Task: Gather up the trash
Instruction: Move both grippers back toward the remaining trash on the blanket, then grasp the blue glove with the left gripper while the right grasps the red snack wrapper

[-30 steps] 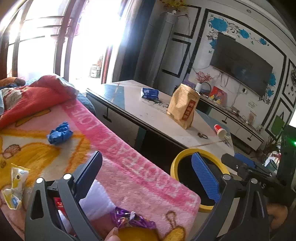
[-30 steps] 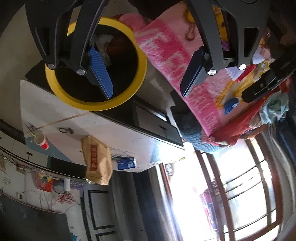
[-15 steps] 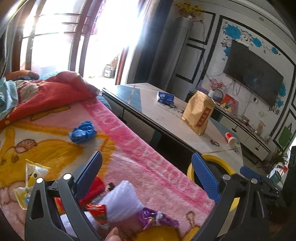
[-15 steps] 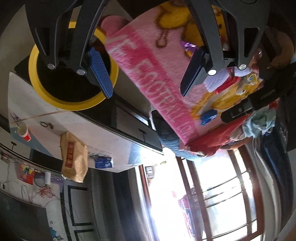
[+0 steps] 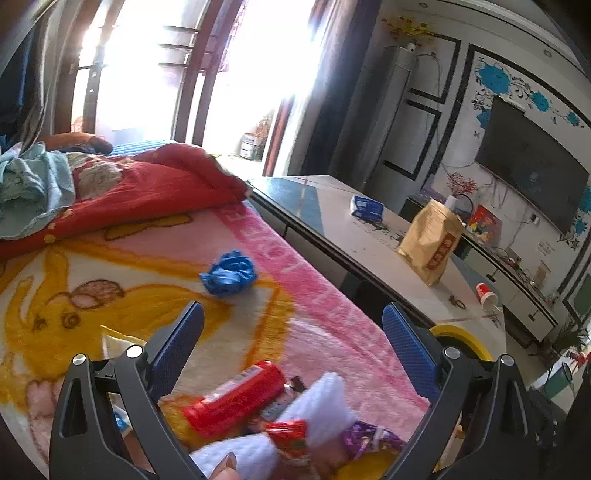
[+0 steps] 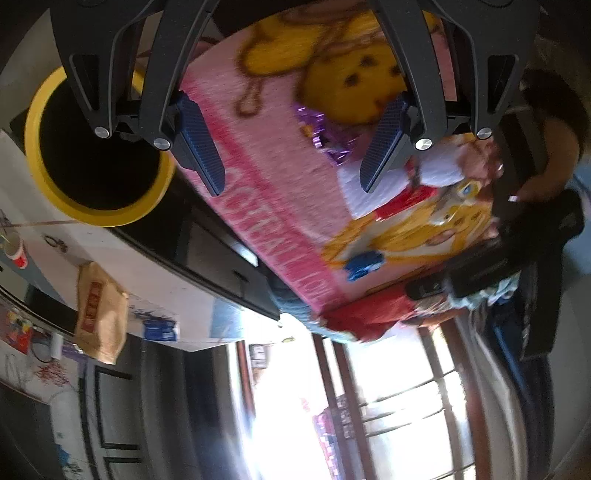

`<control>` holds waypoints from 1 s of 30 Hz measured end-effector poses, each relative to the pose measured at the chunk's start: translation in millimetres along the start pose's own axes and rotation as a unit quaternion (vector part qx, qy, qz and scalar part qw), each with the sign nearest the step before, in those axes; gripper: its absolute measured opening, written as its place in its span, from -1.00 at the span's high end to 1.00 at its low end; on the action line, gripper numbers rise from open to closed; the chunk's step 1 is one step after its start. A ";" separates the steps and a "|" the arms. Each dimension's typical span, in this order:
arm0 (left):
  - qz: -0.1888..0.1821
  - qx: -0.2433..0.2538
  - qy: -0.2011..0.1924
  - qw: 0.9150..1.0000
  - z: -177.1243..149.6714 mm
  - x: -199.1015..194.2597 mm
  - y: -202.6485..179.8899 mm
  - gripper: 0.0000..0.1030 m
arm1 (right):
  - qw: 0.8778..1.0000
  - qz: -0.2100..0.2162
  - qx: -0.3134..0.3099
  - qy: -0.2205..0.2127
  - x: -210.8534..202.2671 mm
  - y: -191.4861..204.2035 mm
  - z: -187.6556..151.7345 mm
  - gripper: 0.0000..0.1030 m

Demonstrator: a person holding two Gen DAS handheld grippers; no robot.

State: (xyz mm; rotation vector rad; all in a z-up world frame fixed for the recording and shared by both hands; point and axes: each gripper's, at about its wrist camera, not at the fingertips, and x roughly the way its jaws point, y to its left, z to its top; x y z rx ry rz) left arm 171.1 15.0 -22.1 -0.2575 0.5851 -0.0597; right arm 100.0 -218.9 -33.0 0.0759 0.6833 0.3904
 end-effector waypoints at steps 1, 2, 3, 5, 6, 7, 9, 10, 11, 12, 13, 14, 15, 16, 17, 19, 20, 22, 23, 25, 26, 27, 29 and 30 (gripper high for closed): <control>0.003 -0.001 0.000 1.000 0.7 0.0 2.7 -0.83 | 1.000 0.005 -0.007 0.003 1.8 6.1 -1.8 -0.30; 0.009 -0.004 0.002 1.000 2.1 0.7 8.3 -0.83 | 1.000 0.009 -0.012 0.006 3.1 11.3 -3.3 -0.30; 0.012 -0.005 0.002 1.000 3.1 1.3 11.2 -0.83 | 1.000 0.013 -0.017 0.009 4.3 16.5 -5.3 -0.30; 0.021 -0.009 0.004 1.000 5.7 3.8 19.6 -0.83 | 0.999 0.024 -0.028 0.016 7.7 28.9 -9.8 -0.30; 0.024 -0.010 0.005 1.000 6.8 5.1 23.2 -0.83 | 0.999 0.028 -0.034 0.020 9.9 33.8 -10.6 -0.30; 0.027 -0.010 0.007 1.000 8.5 7.5 27.3 -0.83 | 0.999 0.031 -0.039 0.022 11.3 37.7 -11.9 -0.30; 0.033 -0.009 0.011 0.999 9.6 11.8 32.0 -0.83 | 0.998 0.038 -0.048 0.028 14.9 45.4 -14.0 -0.30; 0.035 -0.009 0.018 0.999 11.0 16.9 35.9 -0.83 | 0.997 0.041 -0.052 0.031 17.3 49.5 -15.2 -0.29; 0.036 -0.010 0.022 0.999 11.7 20.2 38.4 -0.83 | 0.997 0.044 -0.055 0.032 19.1 53.0 -16.3 -0.26; 0.038 -0.011 0.027 0.999 12.4 24.3 41.0 -0.83 | 0.997 0.046 -0.058 0.035 21.4 56.4 -17.3 -0.23; 0.039 -0.013 0.035 0.999 13.2 30.7 44.4 -0.83 | 0.996 0.048 -0.061 0.037 23.5 58.8 -17.8 -0.19; 0.042 -0.016 0.038 0.998 14.0 34.8 46.8 -0.82 | 0.996 0.050 -0.063 0.038 24.9 60.5 -18.6 -0.15; 0.044 -0.017 0.042 0.998 15.2 40.7 49.4 -0.81 | 0.996 0.052 -0.065 0.040 26.5 62.4 -19.7 -0.11; 0.045 -0.016 0.046 0.998 15.9 45.6 50.8 -0.80 | 0.995 0.054 -0.068 0.043 28.7 65.1 -20.7 -0.09; 0.047 -0.016 0.051 0.997 16.8 50.7 52.2 -0.75 | 0.995 0.056 -0.070 0.045 30.7 67.0 -21.6 -0.05; 0.043 -0.017 0.065 0.997 19.5 62.8 55.2 -0.61 | 0.994 0.060 -0.076 0.051 35.5 70.8 -23.5 0.02; 0.043 -0.018 0.074 0.996 21.5 70.4 56.7 -0.55 | 0.993 0.063 -0.080 0.054 38.1 73.2 -24.7 0.09; 0.042 -0.016 0.093 0.995 24.1 84.5 59.0 -0.49 | 0.992 0.064 -0.087 0.060 42.3 76.7 -27.3 0.18; 0.040 -0.017 0.109 0.993 25.0 95.0 60.7 -0.43 | 0.992 0.066 -0.090 0.063 44.6 78.3 -28.7 0.24; 0.037 -0.020 0.129 0.991 26.1 108.6 61.7 -0.38 | 0.991 0.069 -0.095 0.070 47.9 80.8 -31.3 0.31; 0.039 -0.020 0.134 0.990 26.2 114.2 62.3 -0.37 | 0.990 0.071 -0.097 0.073 48.9 81.6 -32.6 0.35; 0.039 -0.020 0.138 0.989 26.6 119.1 62.2 -0.37 | 0.990 0.071 -0.098 0.076 50.1 82.2 -34.0 0.37; 0.043 -0.019 0.147 0.988 27.0 129.8 62.4 -0.37 | 0.989 0.075 -0.099 0.084 53.8 82.8 -36.7 0.40; 0.044 -0.019 0.149 0.988 27.4 132.2 62.3 -0.35 | 0.988 0.077 -0.098 0.088 55.8 82.7 -38.2 0.41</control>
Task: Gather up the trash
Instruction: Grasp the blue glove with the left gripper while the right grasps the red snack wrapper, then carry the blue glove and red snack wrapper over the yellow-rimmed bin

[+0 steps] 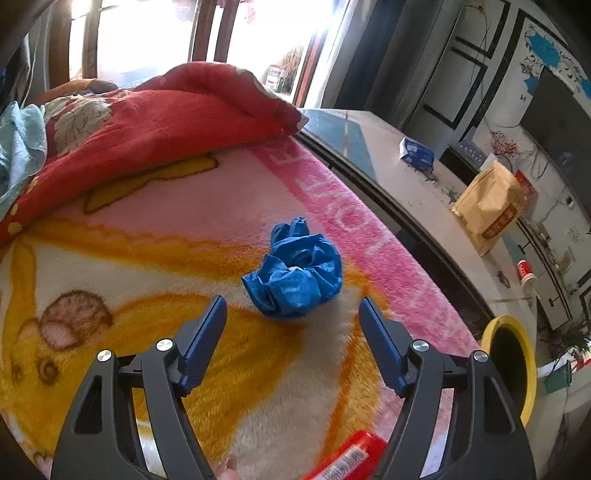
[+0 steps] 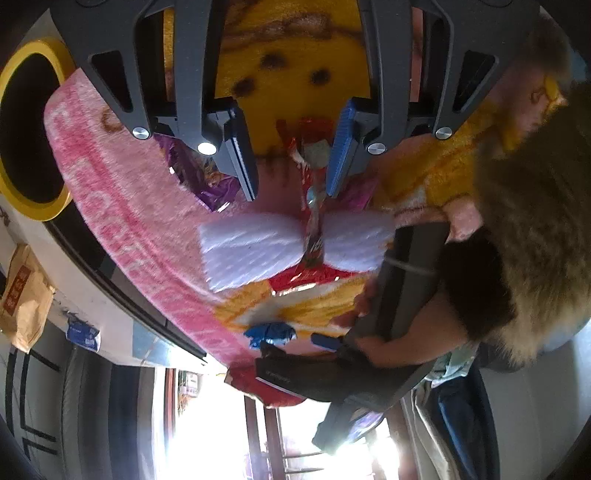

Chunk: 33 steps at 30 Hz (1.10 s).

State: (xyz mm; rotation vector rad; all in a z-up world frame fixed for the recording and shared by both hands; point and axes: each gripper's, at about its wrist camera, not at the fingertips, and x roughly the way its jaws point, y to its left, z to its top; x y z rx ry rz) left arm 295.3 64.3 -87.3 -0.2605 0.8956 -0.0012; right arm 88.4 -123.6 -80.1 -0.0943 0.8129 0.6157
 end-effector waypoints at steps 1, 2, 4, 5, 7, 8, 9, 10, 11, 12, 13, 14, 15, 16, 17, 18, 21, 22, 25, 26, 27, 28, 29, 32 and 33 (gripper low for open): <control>0.001 -0.001 0.003 1.000 1.3 3.9 0.0 -0.33 | 1.000 0.002 0.002 0.004 2.6 -0.5 -0.3 0.42; 0.004 -0.003 0.007 1.000 2.6 8.1 0.6 -0.26 | 1.000 0.004 0.003 0.007 4.3 -1.3 -0.8 0.45; 0.010 -0.007 0.011 1.000 3.9 14.2 2.2 -0.17 | 1.000 0.008 0.003 0.012 7.1 -0.2 -2.4 0.51; 0.011 -0.012 0.013 1.000 4.6 17.0 3.3 -0.13 | 1.000 0.010 0.003 0.015 8.6 -0.2 -3.1 0.55; 0.009 -0.015 0.017 1.000 5.2 20.8 4.8 -0.08 | 1.000 0.014 0.009 0.022 10.8 -1.0 -3.9 0.61; 0.010 -0.014 0.017 1.000 5.5 22.1 5.7 0.00 | 1.000 0.016 0.011 0.024 11.7 -1.2 -4.6 0.65; 0.010 -0.014 0.018 1.000 5.3 22.9 6.3 0.18 | 0.999 0.017 0.011 0.025 12.1 -0.9 -5.1 0.70; 0.008 -0.014 0.019 1.000 5.2 23.6 6.5 0.23 | 0.999 0.017 0.010 0.026 12.3 -0.8 -5.5 0.72; 0.005 -0.016 0.021 1.000 4.5 24.2 6.7 0.38 | 0.999 0.017 0.009 0.027 12.5 -1.0 -6.0 0.76; 0.003 -0.016 0.021 1.000 4.2 24.1 6.6 0.46 | 0.999 0.017 0.009 0.027 12.1 -0.3 -6.4 0.79; 0.001 -0.015 0.020 1.000 3.4 22.9 6.4 0.50 | 0.999 0.017 0.011 0.026 11.6 -0.3 -6.6 0.80; 0.000 -0.015 0.020 1.000 2.9 22.3 6.9 0.61 | 0.999 0.018 0.011 0.026 11.3 -0.5 -6.5 0.82; -0.004 -0.017 0.020 1.000 2.3 20.8 7.5 0.66 | 0.999 0.018 0.012 0.026 11.5 -1.8 -6.1 0.83; -0.007 -0.018 0.018 1.000 1.7 18.8 7.7 0.67 | 0.999 0.017 0.013 0.026 10.9 -2.3 -6.3 0.83; -0.011 -0.019 0.015 1.000 1.3 15.3 7.5 0.70 | 0.999 0.017 0.014 0.026 11.1 -3.9 -5.9 0.84; -0.014 -0.021 0.011 1.000 0.7 11.4 7.7 0.71 | 0.999 0.017 0.016 0.025 10.2 -4.3 -6.3 0.85; -0.023 -0.021 -0.003 1.000 -1.1 -0.8 6.7 0.72 | 0.999 0.017 0.019 0.022 5.9 -5.9 -7.7 0.87; -0.026 -0.020 -0.008 0.999 -2.1 -6.2 6.2 0.72 | 0.999 0.017 0.019 0.021 4.4 -6.2 -7.7 0.87; -0.034 -0.018 -0.023 0.999 -4.4 -20.7 5.1 0.73 | 1.000 0.018 0.020 0.017 0.8 -7.4 -7.1 0.88; -0.037 -0.018 -0.030 0.999 -5.0 -27.4 5.3 0.73 | 1.000 0.018 0.020 0.015 -0.4 -7.5 -6.7 0.88; -0.039 -0.019 -0.036 0.998 -5.7 -33.1 6.0 0.73 | 1.000 0.018 0.020 0.013 -2.3 -7.3 -6.3 0.88; -0.042 -0.020 -0.041 0.998 -6.5 -38.3 6.0 0.73 | 1.000 0.019 0.020 0.011 -3.1 -7.3 -5.4 0.89; -0.045 -0.022 -0.048 0.998 -7.6 -45.5 6.9 0.73 | 1.000 0.020 0.019 0.009 -5.2 -7.2 -4.8 0.89; -0.051 -0.025 -0.066 0.996 -12.2 -62.6 7.3 0.73 | 1.000 0.022 0.019 0.003 -10.5 -6.5 -3.8 0.91; -0.053 -0.026 -0.071 0.996 -14.1 -67.5 7.2 0.74 | 1.000 0.023 0.020 0.001 -12.1 -6.6 -3.6 0.91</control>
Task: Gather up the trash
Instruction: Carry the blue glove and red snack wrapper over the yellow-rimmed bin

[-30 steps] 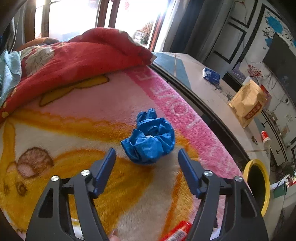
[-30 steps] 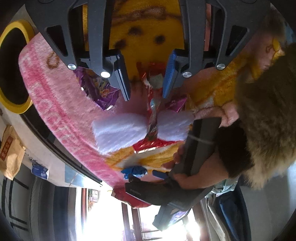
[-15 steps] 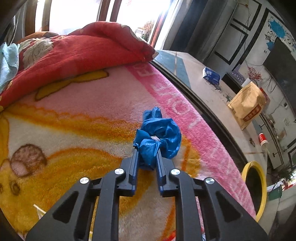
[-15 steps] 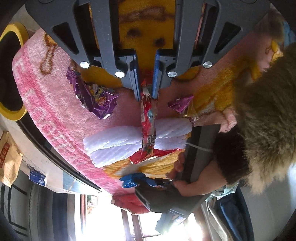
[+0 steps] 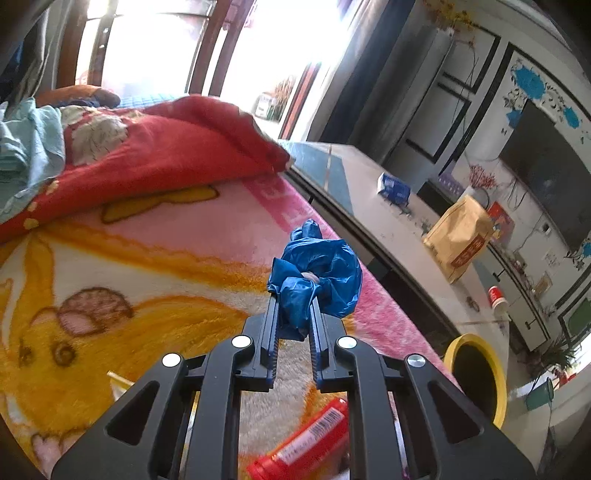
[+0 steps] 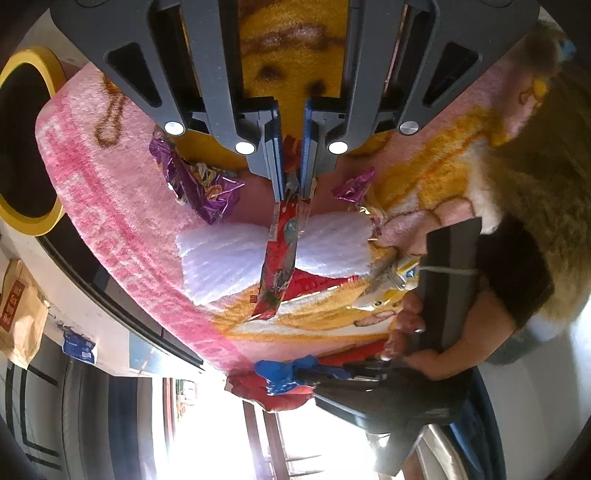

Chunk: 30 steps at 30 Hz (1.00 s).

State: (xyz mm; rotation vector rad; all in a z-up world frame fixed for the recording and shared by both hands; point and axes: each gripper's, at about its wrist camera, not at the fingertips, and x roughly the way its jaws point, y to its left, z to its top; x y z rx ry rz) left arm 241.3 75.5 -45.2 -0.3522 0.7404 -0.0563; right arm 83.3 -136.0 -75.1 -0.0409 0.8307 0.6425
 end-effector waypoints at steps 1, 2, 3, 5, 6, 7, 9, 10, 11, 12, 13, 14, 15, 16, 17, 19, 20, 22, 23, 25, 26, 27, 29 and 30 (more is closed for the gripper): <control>-0.001 0.000 -0.004 1.000 -1.4 -3.7 -0.5 0.74 | 1.000 0.001 0.000 -0.001 -0.9 -0.7 1.1 0.91; -0.001 0.000 -0.009 1.000 -3.1 -9.3 -0.9 0.74 | 1.000 0.001 0.001 -0.003 -2.2 -0.5 1.5 0.91; -0.002 0.000 -0.014 1.000 -4.7 -13.6 -0.8 0.74 | 1.000 0.001 0.000 -0.004 -3.4 -0.1 1.6 0.92; -0.003 -0.002 -0.021 1.000 -9.5 -22.2 0.1 0.74 | 1.000 0.003 0.000 -0.007 -6.0 -1.0 2.8 0.95; -0.003 -0.002 -0.024 1.000 -11.1 -25.0 0.1 0.74 | 1.000 0.003 -0.001 -0.009 -8.1 -1.4 2.8 0.95; -0.003 -0.002 -0.026 1.000 -12.8 -27.9 -0.1 0.74 | 1.000 0.004 -0.001 -0.010 -8.8 -1.6 3.6 0.95; -0.004 -0.002 -0.031 1.000 -17.2 -35.0 -0.1 0.74 | 1.000 0.004 -0.004 -0.011 -9.2 -1.7 4.2 0.95; -0.004 -0.002 -0.032 0.999 -19.7 -38.2 -0.2 0.74 | 1.000 0.004 -0.004 -0.012 -10.3 -1.8 3.6 0.96; -0.005 -0.003 -0.033 0.999 -21.2 -40.8 0.2 0.74 | 1.000 0.004 -0.004 -0.013 -10.8 -1.6 3.6 0.96; -0.007 -0.002 -0.034 0.999 -22.5 -43.0 0.1 0.74 | 1.000 0.004 -0.005 -0.013 -10.8 -0.8 3.5 0.96; -0.008 -0.003 -0.035 0.999 -24.0 -45.3 -0.6 0.74 | 1.000 0.003 -0.006 -0.015 -11.6 -0.6 3.8 0.96; -0.010 -0.002 -0.037 0.999 -25.8 -48.2 -1.4 0.75 | 1.000 0.003 -0.007 -0.016 -12.6 -0.2 4.1 0.96; -0.011 -0.001 -0.038 0.999 -27.2 -50.4 -1.9 0.75 | 1.000 0.003 -0.007 -0.017 -13.6 0.6 3.7 0.96; -0.011 0.000 -0.039 0.999 -28.8 -52.4 -2.0 0.75 | 1.000 0.003 -0.008 -0.019 -14.3 0.7 4.3 0.96; -0.013 0.001 -0.040 0.999 -30.8 -55.1 -2.9 0.75 | 1.000 0.002 -0.008 -0.020 -14.1 0.8 4.3 0.96; -0.016 0.001 -0.042 0.999 -33.2 -58.2 -3.1 0.75 | 1.000 0.000 -0.008 -0.023 -15.9 0.4 4.7 0.96; -0.016 0.003 -0.043 0.999 -34.4 -60.3 -3.2 0.75 | 1.000 -0.001 -0.008 -0.025 -17.1 -0.2 5.2 0.96; -0.016 0.004 -0.045 0.999 -36.1 -63.3 -3.8 0.75 | 1.000 -0.003 -0.008 -0.027 -18.5 -1.4 6.6 0.96; -0.018 0.004 -0.045 0.999 -36.9 -65.2 -4.1 0.75 | 1.000 -0.004 -0.007 -0.029 -19.4 -2.3 7.2 0.96; -0.019 0.006 -0.046 0.999 -38.6 -68.4 -5.3 0.75 | 0.999 -0.005 -0.005 -0.033 -21.8 -3.5 7.4 0.96; -0.020 0.007 -0.046 0.999 -39.0 -69.0 -5.3 0.75 | 0.999 -0.007 -0.004 -0.035 -23.1 -4.7 8.1 0.96; -0.021 0.007 -0.046 0.999 -39.8 -69.9 -5.9 0.75 | 0.999 -0.008 -0.003 -0.037 -24.7 -5.9 8.9 0.96; -0.023 0.009 -0.045 0.999 -41.7 -71.6 -8.0 0.75 | 0.999 -0.010 -0.001 -0.040 -27.4 -9.1 10.5 0.96; -0.024 0.010 -0.045 0.999 -42.1 -71.8 -8.6 0.75 | 0.999 -0.011 0.000 -0.042 -28.7 -10.1 11.2 0.96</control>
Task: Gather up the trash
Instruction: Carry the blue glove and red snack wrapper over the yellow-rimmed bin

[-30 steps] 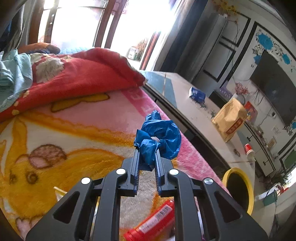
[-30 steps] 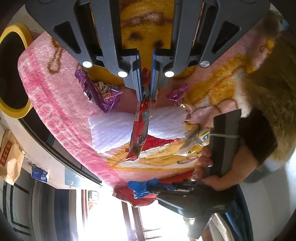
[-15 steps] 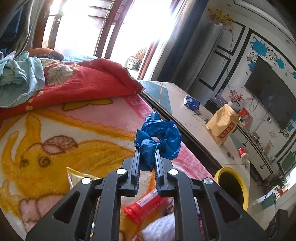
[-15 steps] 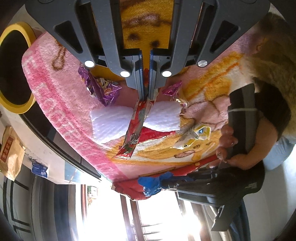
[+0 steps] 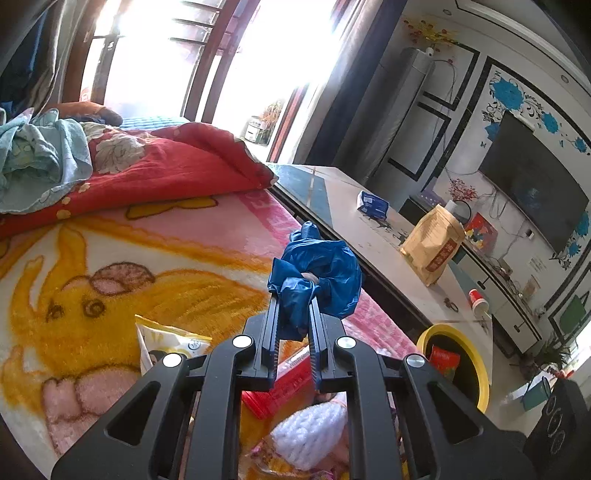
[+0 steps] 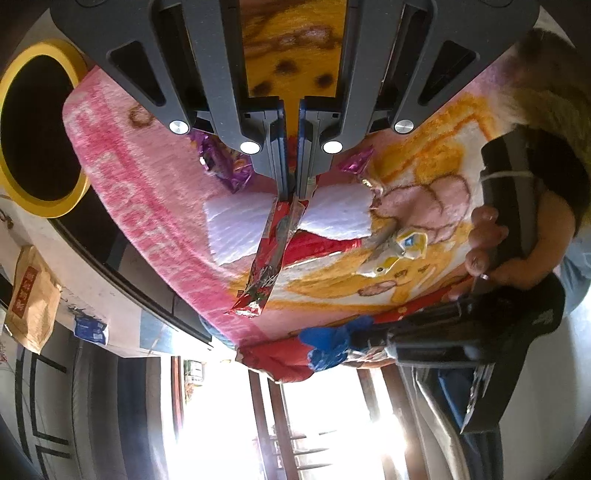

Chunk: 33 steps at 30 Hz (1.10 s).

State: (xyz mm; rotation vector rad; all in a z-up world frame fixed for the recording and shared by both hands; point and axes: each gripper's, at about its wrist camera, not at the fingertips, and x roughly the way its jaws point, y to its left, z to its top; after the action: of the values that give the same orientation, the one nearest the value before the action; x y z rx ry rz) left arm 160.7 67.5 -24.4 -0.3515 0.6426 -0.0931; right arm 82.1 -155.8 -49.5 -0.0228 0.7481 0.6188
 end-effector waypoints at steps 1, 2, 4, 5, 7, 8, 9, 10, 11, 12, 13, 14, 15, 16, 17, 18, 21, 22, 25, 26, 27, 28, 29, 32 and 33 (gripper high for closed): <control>-0.002 0.001 0.001 1.000 -1.6 -0.9 -1.5 0.75 | 1.000 -0.002 0.001 -0.002 -1.6 -1.9 1.0 0.96; -0.004 0.002 0.002 1.000 -2.6 -1.2 -2.8 0.75 | 1.000 -0.004 0.003 -0.004 -3.1 -3.9 2.0 0.96; -0.006 0.005 0.004 1.000 -4.4 -1.3 -5.9 0.75 | 1.000 -0.006 0.006 -0.008 -5.3 -8.2 4.3 0.96; -0.009 0.007 0.005 1.000 -5.3 -1.1 -7.8 0.75 | 1.000 -0.008 0.008 -0.009 -6.4 -9.8 5.0 0.96; -0.012 0.010 0.007 1.000 -6.8 -0.9 -11.9 0.75 | 1.000 -0.011 0.012 -0.014 -9.1 -13.6 6.7 0.96; -0.014 0.012 0.007 1.000 -7.6 -1.2 -14.4 0.75 | 1.000 -0.012 0.013 -0.015 -9.9 -14.7 7.5 0.96; -0.016 0.014 0.007 1.000 -8.1 -1.6 -17.0 0.75 | 1.000 -0.014 0.015 -0.018 -11.5 -17.0 8.4 0.96; -0.017 0.016 0.008 1.000 -8.7 -2.1 -19.0 0.75 | 1.000 -0.015 0.016 -0.019 -12.3 -18.4 9.2 0.96; -0.021 0.018 0.008 1.000 -9.3 -2.8 -22.2 0.75 | 0.999 -0.017 0.018 -0.021 -13.5 -20.4 10.0 0.96; -0.023 0.020 0.008 1.000 -9.8 -3.5 -24.4 0.75 | 0.999 -0.018 0.019 -0.022 -14.2 -21.9 10.4 0.96; -0.026 0.022 0.008 0.999 -10.2 -3.8 -26.9 0.75 | 0.999 -0.020 0.022 -0.024 -15.4 -24.0 11.2 0.96; -0.028 0.023 0.009 0.999 -10.3 -3.7 -28.8 0.75 | 0.999 -0.021 0.024 -0.025 -16.4 -25.9 11.8 0.96; -0.029 0.025 0.009 0.999 -10.7 -3.8 -30.4 0.75 | 0.999 -0.024 0.025 -0.028 -18.1 -28.3 12.7 0.96; -0.030 0.026 0.009 0.999 -11.0 -4.0 -32.4 0.75 | 0.999 -0.026 0.027 -0.030 -19.4 -30.5 13.5 0.96; -0.032 0.028 0.009 0.999 -11.3 -4.1 -34.3 0.75 | 0.999 -0.027 0.029 -0.031 -20.6 -31.9 13.9 0.96; -0.034 0.029 0.010 0.999 -11.5 -4.0 -35.5 0.75 | 0.999 -0.029 0.030 -0.033 -22.2 -34.2 14.7 0.96; -0.038 0.034 0.010 0.999 -11.5 -4.1 -40.3 0.75 | 0.998 -0.034 0.035 -0.037 -24.8 -39.6 16.6 0.96; -0.039 0.036 0.009 0.999 -11.5 -4.3 -41.9 0.75 | 0.998 -0.036 0.037 -0.039 -25.9 -41.4 17.3 0.96; -0.043 0.041 0.010 0.998 -11.8 -4.1 -46.4 0.75 | 0.997 -0.042 0.040 -0.042 -27.5 -45.8 19.2 0.96; -0.045 0.043 0.010 0.998 -12.1 -4.0 -48.2 0.75 | 0.997 -0.043 0.042 -0.044 -28.5 -47.9 19.4 0.96; -0.047 0.045 0.010 0.998 -12.4 -3.9 -49.9 0.75 | 0.997 -0.045 0.043 -0.044 -29.5 -50.0 19.6 0.96; -0.048 0.047 0.010 0.998 -12.9 -3.7 -51.7 0.75 | 0.997 -0.047 0.045 -0.046 -30.8 -52.6 20.1 0.96; -0.050 0.049 0.011 0.998 -12.9 -2.9 -52.9 0.75 | 0.997 -0.050 0.047 -0.047 -31.6 -54.8 20.6 0.96; -0.055 0.055 0.014 0.997 -13.9 -1.4 -58.6 0.75 | 0.996 -0.058 0.053 -0.050 -34.4 -61.7 22.1 0.96; -0.057 0.057 0.014 0.997 -14.4 -1.3 -60.2 0.75 | 0.995 -0.061 0.055 -0.051 -35.3 -64.1 22.4 0.96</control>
State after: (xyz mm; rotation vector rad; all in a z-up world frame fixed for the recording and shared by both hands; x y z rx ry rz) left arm 152.4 7.1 -13.4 -0.2770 0.6426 -0.2422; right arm 110.5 -221.6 -22.7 0.0638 0.6757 0.4584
